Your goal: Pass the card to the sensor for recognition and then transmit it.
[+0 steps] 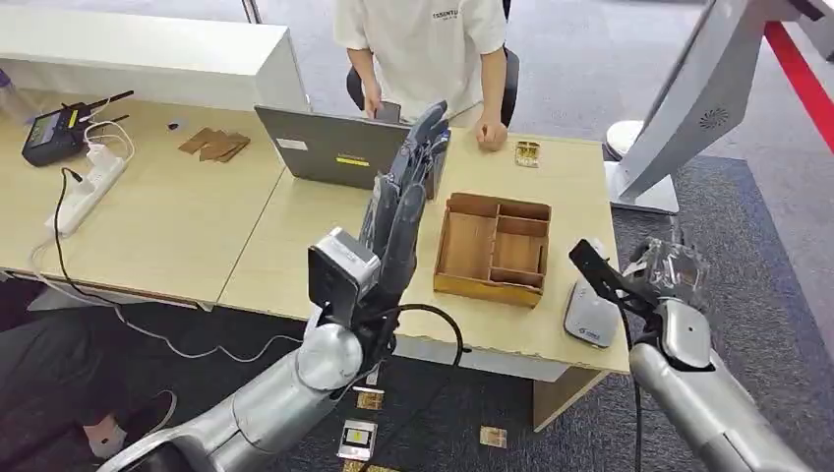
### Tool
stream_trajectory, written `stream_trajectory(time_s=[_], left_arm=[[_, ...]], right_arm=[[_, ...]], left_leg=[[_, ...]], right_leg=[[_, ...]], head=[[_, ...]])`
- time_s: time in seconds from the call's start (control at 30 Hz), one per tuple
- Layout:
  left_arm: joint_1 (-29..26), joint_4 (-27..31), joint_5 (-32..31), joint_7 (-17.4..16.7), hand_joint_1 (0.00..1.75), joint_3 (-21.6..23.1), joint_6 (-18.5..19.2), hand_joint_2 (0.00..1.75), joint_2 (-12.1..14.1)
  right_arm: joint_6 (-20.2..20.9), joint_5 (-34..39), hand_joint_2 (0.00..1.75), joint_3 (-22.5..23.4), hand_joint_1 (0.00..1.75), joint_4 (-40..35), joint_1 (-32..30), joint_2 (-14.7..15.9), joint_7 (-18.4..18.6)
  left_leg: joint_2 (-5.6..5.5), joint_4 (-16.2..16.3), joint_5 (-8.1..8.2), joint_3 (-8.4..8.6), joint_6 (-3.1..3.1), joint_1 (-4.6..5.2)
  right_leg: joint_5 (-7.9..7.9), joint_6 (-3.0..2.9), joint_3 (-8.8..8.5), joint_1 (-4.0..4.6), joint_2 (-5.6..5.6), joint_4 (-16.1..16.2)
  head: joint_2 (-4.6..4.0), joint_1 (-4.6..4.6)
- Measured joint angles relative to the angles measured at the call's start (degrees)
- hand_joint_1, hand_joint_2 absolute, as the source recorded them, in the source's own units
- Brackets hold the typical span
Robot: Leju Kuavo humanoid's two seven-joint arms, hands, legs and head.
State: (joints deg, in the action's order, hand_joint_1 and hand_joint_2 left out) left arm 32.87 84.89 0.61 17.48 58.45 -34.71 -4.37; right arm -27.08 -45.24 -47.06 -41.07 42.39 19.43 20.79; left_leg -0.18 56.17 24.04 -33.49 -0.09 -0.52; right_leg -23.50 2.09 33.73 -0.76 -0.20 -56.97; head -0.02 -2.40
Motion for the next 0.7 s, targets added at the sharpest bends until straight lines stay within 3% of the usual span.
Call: stream_trajectory(time_s=[0.7], left_arm=[[0.0, 0.2, -0.5, -1.2, 0.00, 0.0, -0.1, 0.00, 0.5]], right_arm=[[-1.4, 2.2, 1.75, 0.0, 1.75, 1.9, -4.1, -0.8, -1.9]], left_leg=[[0.00, 0.0, 0.00, 0.00, 0.00, 0.00]], right_leg=[[0.00, 0.00, -0.01, 0.00, 0.00, 0.0]], head=[[0.00, 0.00]])
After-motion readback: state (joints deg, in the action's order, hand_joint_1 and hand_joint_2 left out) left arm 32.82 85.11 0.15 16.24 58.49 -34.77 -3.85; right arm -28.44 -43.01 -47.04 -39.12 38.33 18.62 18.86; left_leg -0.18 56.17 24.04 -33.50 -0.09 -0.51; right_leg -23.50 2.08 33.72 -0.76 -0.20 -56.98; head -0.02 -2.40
